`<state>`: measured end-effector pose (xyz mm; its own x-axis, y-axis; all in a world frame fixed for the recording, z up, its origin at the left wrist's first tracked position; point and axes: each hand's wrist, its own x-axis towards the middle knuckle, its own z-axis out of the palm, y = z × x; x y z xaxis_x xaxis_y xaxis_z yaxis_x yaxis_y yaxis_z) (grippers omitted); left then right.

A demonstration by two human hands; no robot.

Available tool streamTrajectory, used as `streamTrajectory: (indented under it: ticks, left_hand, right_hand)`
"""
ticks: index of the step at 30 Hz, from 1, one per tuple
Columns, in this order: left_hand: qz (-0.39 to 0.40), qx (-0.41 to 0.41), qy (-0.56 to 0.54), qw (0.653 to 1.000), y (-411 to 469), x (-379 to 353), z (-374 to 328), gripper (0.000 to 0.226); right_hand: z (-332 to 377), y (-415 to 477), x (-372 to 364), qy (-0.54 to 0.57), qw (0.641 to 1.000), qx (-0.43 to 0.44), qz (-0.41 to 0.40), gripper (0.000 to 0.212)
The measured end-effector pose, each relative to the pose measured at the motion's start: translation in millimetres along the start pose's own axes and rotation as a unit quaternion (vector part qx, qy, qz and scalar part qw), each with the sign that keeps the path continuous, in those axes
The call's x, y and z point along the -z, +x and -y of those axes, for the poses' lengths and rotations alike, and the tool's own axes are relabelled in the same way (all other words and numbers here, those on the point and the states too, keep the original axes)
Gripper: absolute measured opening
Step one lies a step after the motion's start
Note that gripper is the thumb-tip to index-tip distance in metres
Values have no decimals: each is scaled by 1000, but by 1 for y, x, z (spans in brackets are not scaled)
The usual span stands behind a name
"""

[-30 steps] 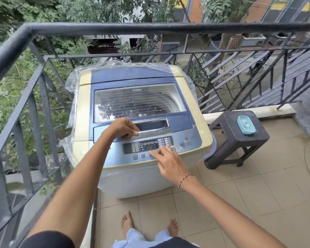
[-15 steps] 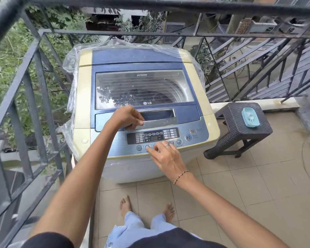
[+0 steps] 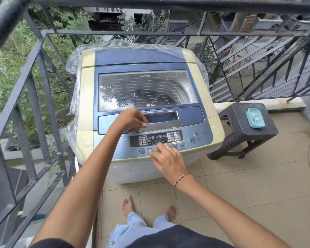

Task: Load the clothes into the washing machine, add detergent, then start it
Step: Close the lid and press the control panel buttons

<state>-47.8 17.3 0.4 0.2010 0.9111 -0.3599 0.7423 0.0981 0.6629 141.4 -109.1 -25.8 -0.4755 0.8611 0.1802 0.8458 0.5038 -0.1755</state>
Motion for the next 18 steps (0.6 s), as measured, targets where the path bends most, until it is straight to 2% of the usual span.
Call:
streamTrajectory:
  ticks: [7, 12, 15, 18]
  left_hand:
    - [28, -28, 17, 999, -9, -7, -6, 22]
    - [17, -26, 15, 999, -11, -11, -8, 26]
    - [20, -19, 51, 998, -10, -14, -12, 37]
    - [28, -20, 37, 999, -6, -15, -12, 34]
  right_hand:
    - [0, -2, 4, -2, 1000, 19, -15, 22]
    - [-3, -7, 7, 4, 999, 28, -26, 31]
    - [-10, -14, 9, 26, 999, 8, -25, 30]
    - [-25, -20, 14, 36, 998, -36, -32, 29]
